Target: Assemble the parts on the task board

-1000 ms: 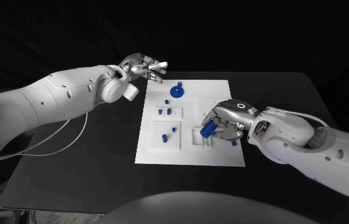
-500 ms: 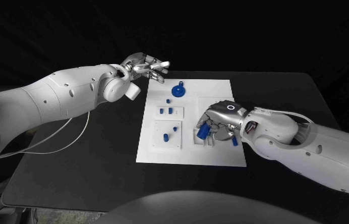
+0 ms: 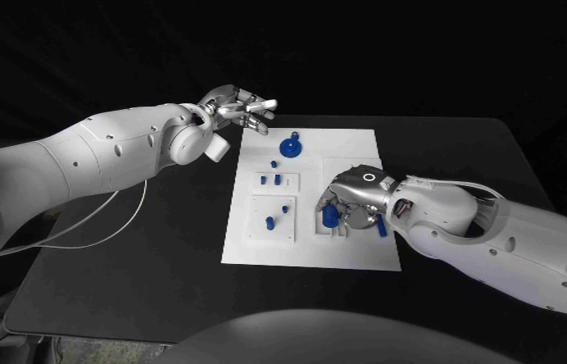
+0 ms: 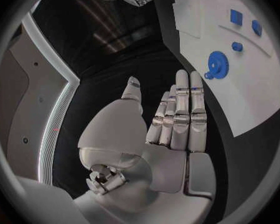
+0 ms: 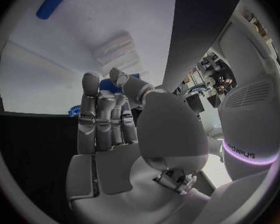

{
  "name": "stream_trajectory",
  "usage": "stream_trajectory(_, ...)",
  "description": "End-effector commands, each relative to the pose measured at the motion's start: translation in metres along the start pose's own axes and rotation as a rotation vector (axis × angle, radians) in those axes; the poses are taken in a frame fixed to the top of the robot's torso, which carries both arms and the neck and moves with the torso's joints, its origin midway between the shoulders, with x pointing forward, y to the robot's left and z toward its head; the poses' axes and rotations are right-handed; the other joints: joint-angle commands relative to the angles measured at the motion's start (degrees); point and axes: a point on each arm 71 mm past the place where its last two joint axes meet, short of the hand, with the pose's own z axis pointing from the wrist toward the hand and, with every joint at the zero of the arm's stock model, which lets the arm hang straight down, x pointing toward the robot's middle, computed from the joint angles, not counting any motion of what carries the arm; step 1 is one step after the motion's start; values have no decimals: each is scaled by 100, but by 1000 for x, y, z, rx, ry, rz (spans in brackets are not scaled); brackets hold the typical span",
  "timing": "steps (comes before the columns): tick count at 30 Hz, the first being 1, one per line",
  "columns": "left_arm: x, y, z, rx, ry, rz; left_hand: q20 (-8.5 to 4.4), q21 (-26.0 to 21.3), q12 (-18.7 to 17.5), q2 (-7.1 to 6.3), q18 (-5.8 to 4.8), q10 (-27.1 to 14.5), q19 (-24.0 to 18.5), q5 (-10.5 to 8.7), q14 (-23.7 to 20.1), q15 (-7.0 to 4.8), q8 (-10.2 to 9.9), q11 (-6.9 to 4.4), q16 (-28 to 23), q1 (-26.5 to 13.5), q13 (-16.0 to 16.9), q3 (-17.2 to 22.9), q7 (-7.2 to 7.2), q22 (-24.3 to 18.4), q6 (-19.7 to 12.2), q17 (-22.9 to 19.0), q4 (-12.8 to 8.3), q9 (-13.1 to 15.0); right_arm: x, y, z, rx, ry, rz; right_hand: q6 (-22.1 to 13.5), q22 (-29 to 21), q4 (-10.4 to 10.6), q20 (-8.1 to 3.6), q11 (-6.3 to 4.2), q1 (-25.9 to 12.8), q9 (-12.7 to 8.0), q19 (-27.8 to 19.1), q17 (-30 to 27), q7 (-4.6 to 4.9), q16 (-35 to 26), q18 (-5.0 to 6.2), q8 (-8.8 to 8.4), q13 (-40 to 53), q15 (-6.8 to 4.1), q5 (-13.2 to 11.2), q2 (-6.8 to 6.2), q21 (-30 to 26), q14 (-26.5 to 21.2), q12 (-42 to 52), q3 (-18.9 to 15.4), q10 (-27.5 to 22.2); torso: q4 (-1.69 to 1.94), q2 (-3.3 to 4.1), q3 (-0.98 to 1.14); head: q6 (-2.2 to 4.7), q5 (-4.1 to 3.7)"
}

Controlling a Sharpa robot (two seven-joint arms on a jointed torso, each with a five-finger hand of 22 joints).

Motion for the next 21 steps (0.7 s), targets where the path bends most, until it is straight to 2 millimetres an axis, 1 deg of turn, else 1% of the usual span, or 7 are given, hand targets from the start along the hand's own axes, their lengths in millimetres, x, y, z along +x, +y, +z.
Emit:
stream_trajectory(1, 2, -1, 1, 4, 16, -4, 8, 21, 1, 41, -46, -39, 23, -13, -33, -5, 19, -16, -8, -3, 5, -29, -11, -8, -11, 3, -20, 9, 4, 3, 0, -13, 67, -31, -35, 159, -14, 18, 1, -29, -4, -109, -40, 4, -20, 127, 24, -90, 20, -18, -73, 149, -76, -3, 71, -98, -5, -1, -5, -8, 15)
stream_trajectory(4, 3, -1, 1, 4, 18, -5, 8, 21, 1, 41, -46, -39, 23, -13, -33, -5, 19, -16, -8, -3, 5, -29, -11, -8, -11, 3, -20, 9, 5, 6, 1, -26, 78, -25, -45, 151, -13, 40, 9, -22, -3, -237, -105, 3, -8, 162, 25, -201, 31, -14, -86, 365, -133, 74, 125, -155, -6, -3, 0, -10, 30)
stream_trajectory(9, 2, 0, 1, 2, 18, -5, 7, 20, 1, 56, -48, -39, 21, -13, -34, -5, 19, -16, -9, -4, 5, -57, -11, -11, -13, -3, -29, 8, 6, 7, 0, -30, 94, -21, -55, 138, -15, 72, 25, -9, -3, -395, -218, 4, 41, 196, 24, -406, 59, -14, -90, 610, -218, 220, 164, -251, -2, -1, -2, -15, 28)
stream_trajectory(11, 2, 0, 1, 1, 18, -4, 7, 20, 1, 56, -48, -39, 21, -13, -34, -5, 19, -16, -9, -4, 5, -57, -11, -11, -13, -3, -29, 8, 7, 7, 0, -25, 101, -20, -59, 131, -13, 68, 31, -20, -4, -456, -282, 20, 92, 210, 22, -555, 48, -14, -97, 709, -269, 297, 191, -300, -1, -2, -4, -14, 28)
stream_trajectory(14, 2, 0, 1, 1, 19, -4, 7, 20, 1, 56, -48, -39, 21, -13, -34, -5, 19, -16, -9, -4, 5, -57, -11, -11, -13, -3, -29, 8, 7, 7, 1, -24, 105, -18, -75, 125, -13, 72, 29, -27, -4, -459, -301, 17, 101, 212, 22, -582, 53, -15, -109, 717, -271, 324, 166, -310, -2, -1, -4, -16, 31)
stream_trajectory(17, 3, 0, 1, 1, 20, -5, 7, 20, 1, 56, -48, -39, 21, -13, -34, -5, 19, -16, -9, -4, 5, -57, -11, -11, -13, -3, -29, 8, 7, 8, 2, -27, 99, -18, -79, 121, -14, 81, 35, -16, -3, -456, -330, 36, 118, 224, 23, -638, 59, -15, -104, 720, -272, 355, 144, -316, -4, 2, -3, -22, 35)
stream_trajectory(21, 3, 0, 1, 1, 21, -5, 7, 20, 1, 56, -48, -39, 21, -13, -34, -5, 19, -16, -9, -4, 5, -57, -11, -11, -13, -3, -29, 8, 7, 10, 3, -32, 91, -18, -73, 121, -15, 84, 35, -17, -2, -445, -371, 42, 150, 231, 24, -722, 60, -15, -113, 720, -274, 407, 160, -326, 5, 2, 1, -26, 44)
